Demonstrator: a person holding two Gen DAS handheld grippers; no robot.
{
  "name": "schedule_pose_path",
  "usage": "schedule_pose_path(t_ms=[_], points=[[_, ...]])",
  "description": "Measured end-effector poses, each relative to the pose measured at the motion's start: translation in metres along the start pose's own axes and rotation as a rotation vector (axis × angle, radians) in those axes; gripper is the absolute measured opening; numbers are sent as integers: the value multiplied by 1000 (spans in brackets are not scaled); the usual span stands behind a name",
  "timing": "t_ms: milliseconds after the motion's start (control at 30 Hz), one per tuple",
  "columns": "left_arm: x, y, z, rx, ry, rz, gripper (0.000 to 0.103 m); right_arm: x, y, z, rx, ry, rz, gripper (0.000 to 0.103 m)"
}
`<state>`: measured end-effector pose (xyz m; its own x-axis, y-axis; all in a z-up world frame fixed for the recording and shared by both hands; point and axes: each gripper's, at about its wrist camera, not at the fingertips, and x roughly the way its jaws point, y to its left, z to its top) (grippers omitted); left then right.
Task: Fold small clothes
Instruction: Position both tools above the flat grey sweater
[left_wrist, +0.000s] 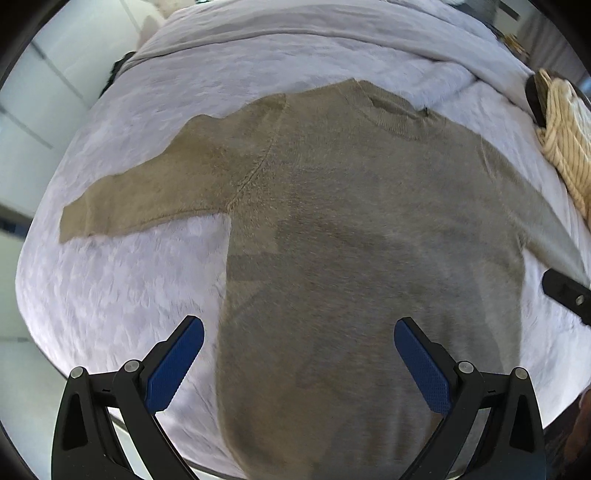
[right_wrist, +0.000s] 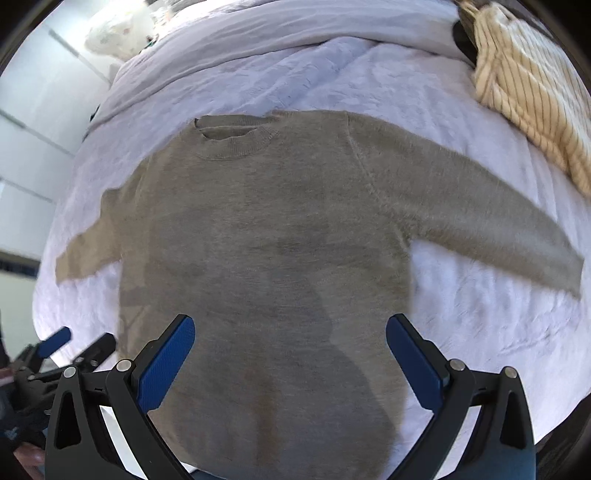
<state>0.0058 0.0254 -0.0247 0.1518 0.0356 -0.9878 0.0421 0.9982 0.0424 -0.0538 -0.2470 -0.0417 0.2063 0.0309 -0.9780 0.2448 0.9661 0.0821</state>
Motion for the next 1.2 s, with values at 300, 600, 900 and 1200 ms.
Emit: schedule_pose_path(t_ms=[300,600,900,1200], points=[[30,29,17,46,-10,-94,103,15,10,-9,115,-21,-32,103],[58,39,26,75,-33,-124,103,33,20,-15,135,-7,-62,103],[85,46,26,44,-26,-120,103,70,32,-8,31,14,-48,103],[106,54,30,-7,-29,-139,103,92,32,0,-21,-2,-66,103]])
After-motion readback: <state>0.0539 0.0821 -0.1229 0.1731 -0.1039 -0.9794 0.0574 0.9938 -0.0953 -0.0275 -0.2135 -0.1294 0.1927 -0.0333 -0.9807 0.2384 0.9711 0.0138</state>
